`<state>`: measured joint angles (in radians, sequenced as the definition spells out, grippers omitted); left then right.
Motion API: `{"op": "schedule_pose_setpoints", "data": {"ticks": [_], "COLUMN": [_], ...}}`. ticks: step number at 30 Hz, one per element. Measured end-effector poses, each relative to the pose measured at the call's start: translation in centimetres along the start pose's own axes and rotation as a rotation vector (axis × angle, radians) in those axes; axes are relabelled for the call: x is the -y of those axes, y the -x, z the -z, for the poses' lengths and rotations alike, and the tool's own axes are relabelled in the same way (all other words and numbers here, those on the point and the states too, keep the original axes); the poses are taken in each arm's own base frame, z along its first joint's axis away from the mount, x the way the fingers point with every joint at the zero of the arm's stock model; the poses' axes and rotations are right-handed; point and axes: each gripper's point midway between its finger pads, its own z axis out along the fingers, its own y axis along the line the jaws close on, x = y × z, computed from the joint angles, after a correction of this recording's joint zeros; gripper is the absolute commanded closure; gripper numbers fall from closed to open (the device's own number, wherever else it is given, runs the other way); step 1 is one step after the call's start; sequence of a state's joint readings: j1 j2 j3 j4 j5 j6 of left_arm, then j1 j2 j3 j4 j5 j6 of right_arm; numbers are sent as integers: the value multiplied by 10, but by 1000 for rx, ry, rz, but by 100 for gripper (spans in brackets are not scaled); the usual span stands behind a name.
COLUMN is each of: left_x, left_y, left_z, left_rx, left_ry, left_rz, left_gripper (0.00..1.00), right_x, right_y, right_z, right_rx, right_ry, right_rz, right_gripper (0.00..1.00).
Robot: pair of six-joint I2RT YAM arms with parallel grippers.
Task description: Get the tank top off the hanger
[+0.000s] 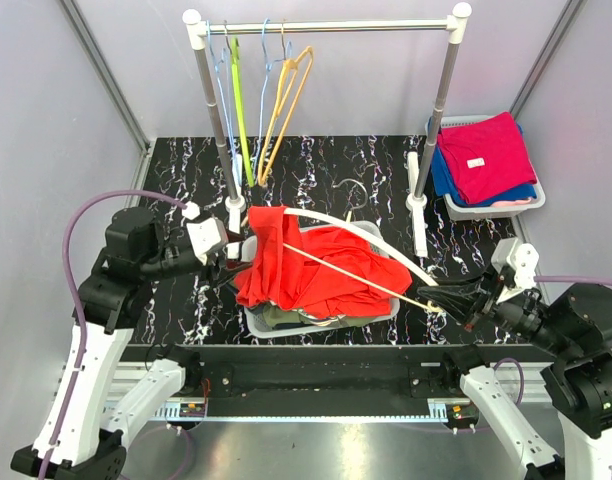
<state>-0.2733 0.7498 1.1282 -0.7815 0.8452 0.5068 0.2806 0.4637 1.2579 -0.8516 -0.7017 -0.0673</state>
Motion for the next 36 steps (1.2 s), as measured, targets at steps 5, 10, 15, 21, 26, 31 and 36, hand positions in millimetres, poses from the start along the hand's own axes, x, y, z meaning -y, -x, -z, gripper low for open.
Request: {"op": "schedule_pose_setpoints", "data": {"ticks": [5,10,15,21,26,31,36], "left_x": [0,3,3,1,1,2,-3], "left_y": [-4,-10,-13,-6,-3,-6,-8], "left_z": [-1,-8,-15,-16,-17,-16,-13], "left_rx": [17,36,58,88,104,103,96], "left_ry": [15,-2,-13,-12,-16,-13,29], "left_rz": [-1,60,128,143,144,153,147], "left_gripper": [42,44,71,95,100,100,100], "right_x": [-7,-11,-11,-12,-14,-15,-17], "right_y": [6,6,6,10,15,12,9], "right_z": [6,7,7,9,11,13,18], "right_rx": [5,5,5,12,24,12,-10], "right_ry": [11,26,26,26,26,25,14], "right_rz": [4,2,-2,-1,9,-1,-11], "right_gripper": [100,100,100,100,100,100,100]}}
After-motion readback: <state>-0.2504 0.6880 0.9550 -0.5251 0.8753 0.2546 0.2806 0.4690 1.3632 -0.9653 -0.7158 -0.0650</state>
